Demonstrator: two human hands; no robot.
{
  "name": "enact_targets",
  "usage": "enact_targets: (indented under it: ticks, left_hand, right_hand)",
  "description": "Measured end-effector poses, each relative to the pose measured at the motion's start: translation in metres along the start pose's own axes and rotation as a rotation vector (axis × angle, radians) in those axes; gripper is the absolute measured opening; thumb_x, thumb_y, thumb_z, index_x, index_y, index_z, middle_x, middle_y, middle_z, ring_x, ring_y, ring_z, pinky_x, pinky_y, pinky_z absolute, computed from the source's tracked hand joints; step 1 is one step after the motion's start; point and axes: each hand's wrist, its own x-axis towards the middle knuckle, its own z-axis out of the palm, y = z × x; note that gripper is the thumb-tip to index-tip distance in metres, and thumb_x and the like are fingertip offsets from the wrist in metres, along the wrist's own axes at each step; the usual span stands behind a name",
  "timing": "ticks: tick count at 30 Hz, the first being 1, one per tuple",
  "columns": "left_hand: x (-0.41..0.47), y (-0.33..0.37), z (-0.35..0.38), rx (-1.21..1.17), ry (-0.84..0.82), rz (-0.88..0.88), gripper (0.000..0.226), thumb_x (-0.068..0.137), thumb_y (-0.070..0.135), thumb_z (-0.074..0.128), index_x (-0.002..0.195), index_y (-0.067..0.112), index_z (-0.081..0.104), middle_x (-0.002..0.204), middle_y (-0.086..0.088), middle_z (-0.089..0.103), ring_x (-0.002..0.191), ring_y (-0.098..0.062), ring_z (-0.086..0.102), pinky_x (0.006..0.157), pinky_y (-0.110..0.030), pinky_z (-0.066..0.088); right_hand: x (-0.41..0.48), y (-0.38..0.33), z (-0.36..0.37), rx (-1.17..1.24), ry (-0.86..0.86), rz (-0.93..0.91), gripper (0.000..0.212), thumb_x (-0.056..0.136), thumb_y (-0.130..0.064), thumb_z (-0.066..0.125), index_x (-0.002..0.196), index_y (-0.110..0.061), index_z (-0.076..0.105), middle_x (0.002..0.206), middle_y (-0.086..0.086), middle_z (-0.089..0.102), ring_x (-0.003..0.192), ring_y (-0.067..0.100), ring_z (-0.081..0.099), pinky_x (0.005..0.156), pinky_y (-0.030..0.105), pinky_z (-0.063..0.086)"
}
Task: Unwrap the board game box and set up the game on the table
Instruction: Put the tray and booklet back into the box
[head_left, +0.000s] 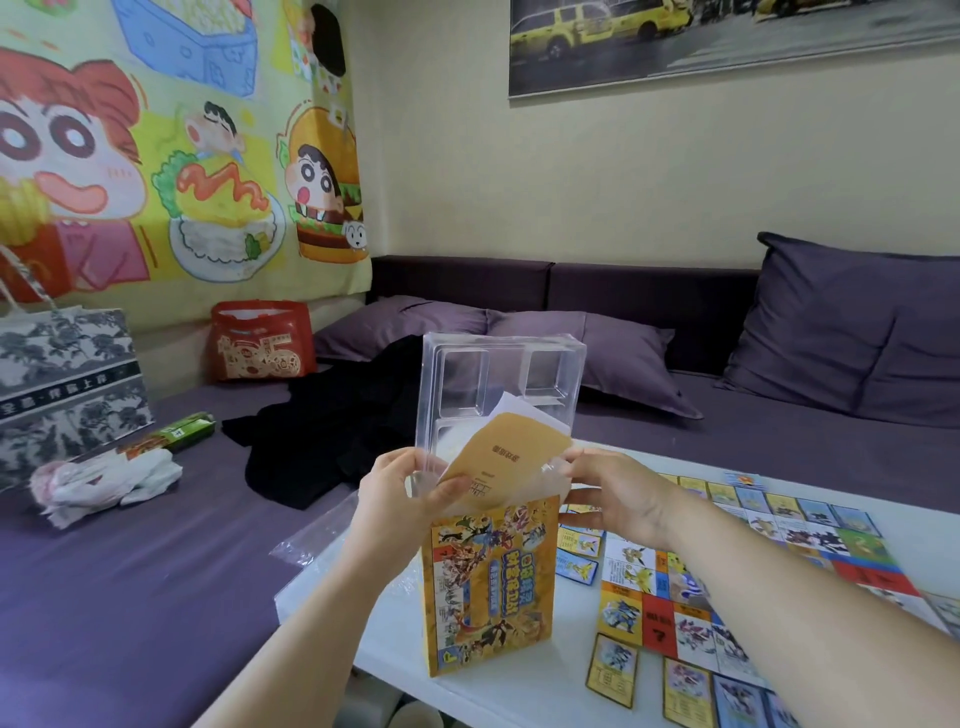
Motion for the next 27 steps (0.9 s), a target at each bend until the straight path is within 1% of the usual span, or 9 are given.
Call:
enact_targets:
  ticks: [6,8,11,15,17,19,21,25,27]
  left_hand:
    - [0.0,-0.003,-0.005,0.136,0.009,0.054,0.02,0.069,0.053,0.073,0.08,0.045,0.058,0.105,0.035,0.039,0.122,-0.014,0.038,0.102,-0.044,0.039]
    - [-0.001,-0.009,-0.005,0.182,0.012,0.054,0.025,0.067,0.064,0.067,0.084,0.048,0.057,0.105,0.034,0.039,0.124,-0.014,0.036,0.102,-0.044,0.039]
    - [-0.003,-0.016,-0.004,0.132,0.015,0.041,0.05,0.052,0.085,0.056,0.089,0.051,0.061,0.11,0.033,0.042,0.123,-0.017,0.041,0.094,-0.05,0.046]
    - [-0.002,-0.013,-0.005,0.111,-0.057,0.021,0.045,0.059,0.076,0.06,0.093,0.047,0.06,0.119,0.019,0.05,0.12,-0.016,0.047,0.095,-0.047,0.046]
    - [0.003,-0.013,-0.008,0.109,-0.119,-0.003,0.039,0.065,0.069,0.065,0.093,0.042,0.062,0.119,0.011,0.057,0.109,-0.013,0.057,0.088,-0.04,0.052]
    - [0.009,-0.014,-0.014,0.13,-0.196,-0.015,0.043,0.063,0.07,0.068,0.093,0.04,0.064,0.116,0.008,0.062,0.1,-0.012,0.063,0.083,-0.037,0.054]
    - [0.013,-0.013,-0.019,0.161,-0.27,-0.022,0.048,0.06,0.071,0.069,0.094,0.038,0.068,0.112,0.01,0.066,0.096,-0.009,0.066,0.084,-0.038,0.055]
    - [0.016,-0.013,-0.024,0.171,-0.269,-0.068,0.052,0.052,0.068,0.074,0.089,0.032,0.069,0.094,0.013,0.072,0.092,-0.01,0.067,0.087,-0.042,0.053]
    - [0.017,-0.014,-0.024,0.183,-0.261,-0.088,0.049,0.054,0.064,0.077,0.089,0.032,0.068,0.091,0.012,0.072,0.091,-0.01,0.067,0.087,-0.043,0.053]
  right_hand:
    - [-0.006,0.003,-0.001,0.035,-0.068,-0.003,0.016,0.081,-0.019,0.058,0.092,-0.012,0.066,0.081,0.004,0.067,0.074,0.019,0.062,0.07,0.032,0.056]
    - [-0.005,0.005,0.003,0.014,-0.004,-0.02,0.012,0.09,-0.014,0.054,0.092,-0.01,0.064,0.085,0.007,0.067,0.072,0.019,0.062,0.07,0.034,0.056]
    - [-0.003,0.009,0.008,-0.058,0.128,-0.055,0.015,0.092,-0.004,0.05,0.092,-0.003,0.065,0.086,0.008,0.068,0.073,0.021,0.063,0.07,0.035,0.056]
    - [-0.005,0.013,0.011,-0.047,0.207,-0.037,0.018,0.09,0.004,0.047,0.087,-0.002,0.064,0.08,0.01,0.067,0.068,0.022,0.063,0.071,0.036,0.055]
    - [-0.006,0.01,0.015,-0.116,0.241,-0.03,0.02,0.088,0.004,0.05,0.099,-0.006,0.063,0.089,0.012,0.067,0.071,0.022,0.063,0.073,0.035,0.055]
    - [-0.007,0.001,0.017,-0.363,0.301,-0.121,0.041,0.083,0.005,0.051,0.12,-0.013,0.055,0.11,0.007,0.063,0.09,0.019,0.061,0.081,0.032,0.052]
    - [-0.012,-0.014,0.021,-0.434,0.201,-0.245,0.061,0.078,0.008,0.05,0.133,-0.019,0.044,0.124,0.002,0.054,0.111,0.016,0.052,0.09,0.03,0.045]
    - [-0.02,-0.037,0.031,-0.401,-0.086,-0.296,0.08,0.077,-0.005,0.065,0.145,-0.025,0.027,0.13,-0.001,0.05,0.115,0.007,0.047,0.083,0.016,0.039]
    - [-0.018,-0.04,0.032,-0.431,-0.106,-0.309,0.1,0.07,-0.02,0.079,0.149,-0.027,0.017,0.136,0.001,0.048,0.121,0.01,0.045,0.092,0.021,0.043]
